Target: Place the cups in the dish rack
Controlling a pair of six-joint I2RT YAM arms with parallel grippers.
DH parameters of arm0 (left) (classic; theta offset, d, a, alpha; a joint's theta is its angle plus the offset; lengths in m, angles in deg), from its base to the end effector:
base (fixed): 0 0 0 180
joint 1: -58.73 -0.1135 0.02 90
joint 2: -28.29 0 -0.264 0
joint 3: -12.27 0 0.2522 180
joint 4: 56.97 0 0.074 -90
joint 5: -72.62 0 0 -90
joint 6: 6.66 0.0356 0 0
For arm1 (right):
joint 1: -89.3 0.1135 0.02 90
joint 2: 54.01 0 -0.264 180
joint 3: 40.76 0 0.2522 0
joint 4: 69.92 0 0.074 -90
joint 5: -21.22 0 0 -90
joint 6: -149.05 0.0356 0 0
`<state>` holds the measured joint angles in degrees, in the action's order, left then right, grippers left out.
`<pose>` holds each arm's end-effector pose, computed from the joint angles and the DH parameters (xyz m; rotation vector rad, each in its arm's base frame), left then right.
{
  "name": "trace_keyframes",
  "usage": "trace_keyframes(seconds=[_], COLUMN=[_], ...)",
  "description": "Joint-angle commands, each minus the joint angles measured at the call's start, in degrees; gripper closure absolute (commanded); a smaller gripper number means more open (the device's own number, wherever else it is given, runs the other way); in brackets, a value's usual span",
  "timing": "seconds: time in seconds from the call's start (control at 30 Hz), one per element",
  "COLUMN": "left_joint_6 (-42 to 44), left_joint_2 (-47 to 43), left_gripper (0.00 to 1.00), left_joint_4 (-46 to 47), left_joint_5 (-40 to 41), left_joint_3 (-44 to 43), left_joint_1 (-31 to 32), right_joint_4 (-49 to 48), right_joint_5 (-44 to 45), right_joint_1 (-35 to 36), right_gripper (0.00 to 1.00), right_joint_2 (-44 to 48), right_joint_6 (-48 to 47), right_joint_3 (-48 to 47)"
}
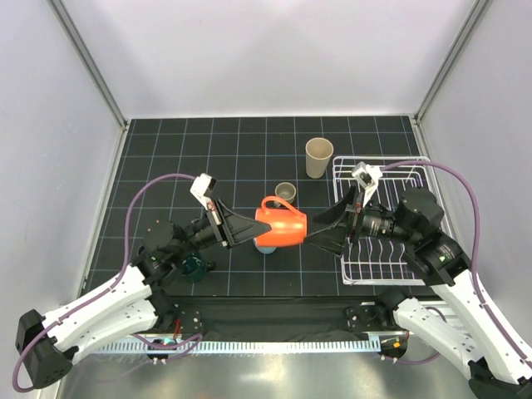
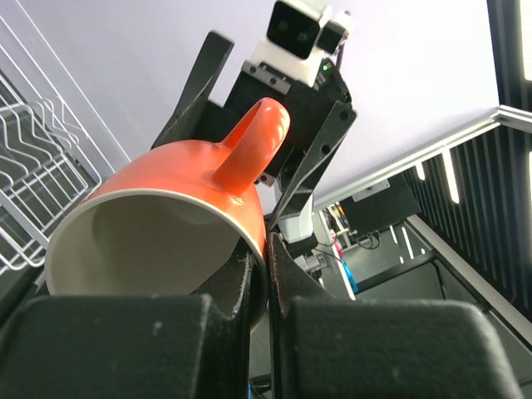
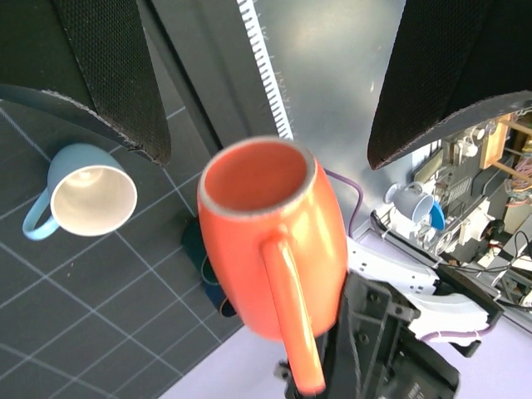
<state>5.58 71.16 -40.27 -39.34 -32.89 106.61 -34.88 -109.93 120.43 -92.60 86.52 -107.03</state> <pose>0.1107 -0.1422 0.3380 0.0076 1.5950 -2.0555 0.1051 0.0909 0.3824 -0.6406 1.7510 1.3414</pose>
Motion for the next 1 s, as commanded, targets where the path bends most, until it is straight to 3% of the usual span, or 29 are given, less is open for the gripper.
trace_keyframes(seconds=[0.0,0.47,0.97], left_joint_6=[-1.3,-0.1,-0.6], left_joint_2=[-1.6,4.2,8.4], left_gripper=[1.00,1.00,1.00], left_joint_4=[11.4,17.6,23.0], left_joint_5=[1.7,4.4,5.0], left_joint_3=[-0.1,0.4,-0.5], left_joint_1=[2.0,8.3,10.8], right_joint_4=[-5.7,-14.1,-17.9], right_joint_5=[1.4,1.1,5.3], right_joint_1=[0.3,3.0,7.1], right_gripper=[0.00,0.11,0.36], right_joint_2=[0.5,-5.8,-6.1], right_joint_6=[-0.4,8.2,9.6], right_joint_3=[-2.9,-4.1,0.5])
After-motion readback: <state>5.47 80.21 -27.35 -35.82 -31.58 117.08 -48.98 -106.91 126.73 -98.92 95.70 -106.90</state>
